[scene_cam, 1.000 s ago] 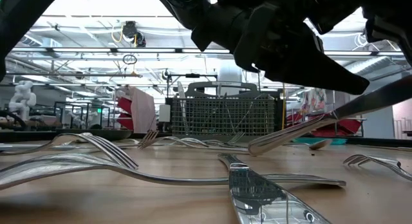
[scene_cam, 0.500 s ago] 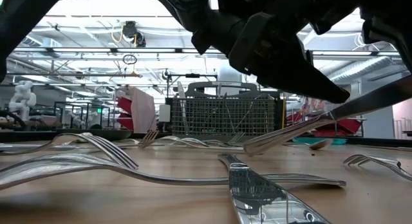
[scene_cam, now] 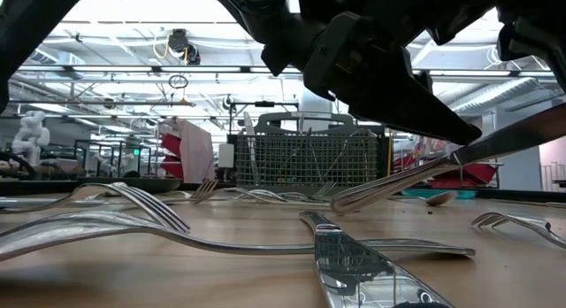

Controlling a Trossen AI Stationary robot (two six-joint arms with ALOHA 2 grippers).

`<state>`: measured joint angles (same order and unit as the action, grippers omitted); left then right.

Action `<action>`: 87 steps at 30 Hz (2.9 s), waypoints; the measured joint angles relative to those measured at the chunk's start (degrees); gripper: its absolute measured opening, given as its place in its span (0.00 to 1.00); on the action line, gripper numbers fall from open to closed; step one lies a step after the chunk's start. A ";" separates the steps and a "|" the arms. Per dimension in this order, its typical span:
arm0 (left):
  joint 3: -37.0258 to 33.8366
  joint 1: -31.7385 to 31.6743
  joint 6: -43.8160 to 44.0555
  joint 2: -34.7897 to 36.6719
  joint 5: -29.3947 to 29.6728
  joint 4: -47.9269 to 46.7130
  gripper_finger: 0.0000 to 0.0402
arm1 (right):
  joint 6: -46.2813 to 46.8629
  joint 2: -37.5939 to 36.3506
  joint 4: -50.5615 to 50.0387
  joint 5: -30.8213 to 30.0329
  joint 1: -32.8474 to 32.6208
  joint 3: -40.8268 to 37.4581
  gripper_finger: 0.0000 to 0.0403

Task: Sort silverware
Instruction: Put the table knife into the silverware organizer

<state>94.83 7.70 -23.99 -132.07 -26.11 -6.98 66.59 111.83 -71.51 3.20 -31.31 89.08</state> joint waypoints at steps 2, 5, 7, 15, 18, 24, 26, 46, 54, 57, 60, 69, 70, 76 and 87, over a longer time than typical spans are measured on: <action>0.00 0.04 -0.09 0.06 0.95 -0.88 0.45 | 0.17 0.00 -0.06 -0.07 0.00 0.00 0.00; 0.04 0.11 -0.11 0.15 2.03 -1.81 0.45 | 0.29 0.00 0.05 -0.11 0.00 0.00 0.00; 0.04 0.18 -0.04 0.15 2.12 -1.81 0.45 | 0.26 0.00 0.09 -0.11 0.02 0.00 0.00; 0.04 -0.03 6.92 0.33 5.45 -3.65 0.45 | 0.66 0.00 -0.55 -0.04 0.15 0.00 0.00; 0.04 -1.15 13.70 0.33 5.94 -3.76 0.45 | 1.41 0.00 -0.81 -0.07 0.15 0.00 0.00; -0.20 -4.57 19.15 -0.28 9.57 -9.90 0.45 | 1.27 -0.53 1.79 -4.90 0.51 0.59 0.00; -0.16 -5.05 18.63 -0.40 8.11 -10.92 0.45 | 1.11 -0.20 2.35 -4.24 0.53 0.42 0.00; -0.22 -7.96 4.54 7.14 -1.86 -14.26 0.45 | 1.73 -0.20 1.93 -3.50 0.63 0.25 0.00; -1.16 -6.80 2.45 7.19 -8.22 -19.00 0.45 | 1.61 -0.17 1.29 -3.37 0.63 0.20 0.00; -1.60 -5.56 2.37 7.13 -8.21 -19.37 0.45 | 1.31 -0.17 1.31 -3.39 0.61 0.17 0.00; -1.59 -4.55 2.03 7.19 -6.91 -16.59 0.45 | 1.31 -0.15 1.34 -3.39 0.63 0.15 0.00; -1.46 -1.86 1.27 6.90 -2.27 -8.40 0.45 | 1.08 -0.08 1.67 -3.02 0.74 0.11 0.00; -1.46 -1.78 1.10 6.82 -2.22 -8.63 0.45 | 1.10 -0.06 1.67 -3.02 0.74 0.11 0.00; -1.46 -1.31 1.05 6.76 -0.67 -8.50 0.45 | 0.19 -0.04 1.82 -2.75 0.94 0.09 0.00; -1.29 -1.86 0.94 5.09 -1.03 -8.98 0.45 | -0.26 0.15 1.51 -1.65 0.98 -0.09 0.00</action>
<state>93.54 5.85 -23.05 -126.98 -27.14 -15.97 66.33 111.98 -70.00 1.55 -30.33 88.99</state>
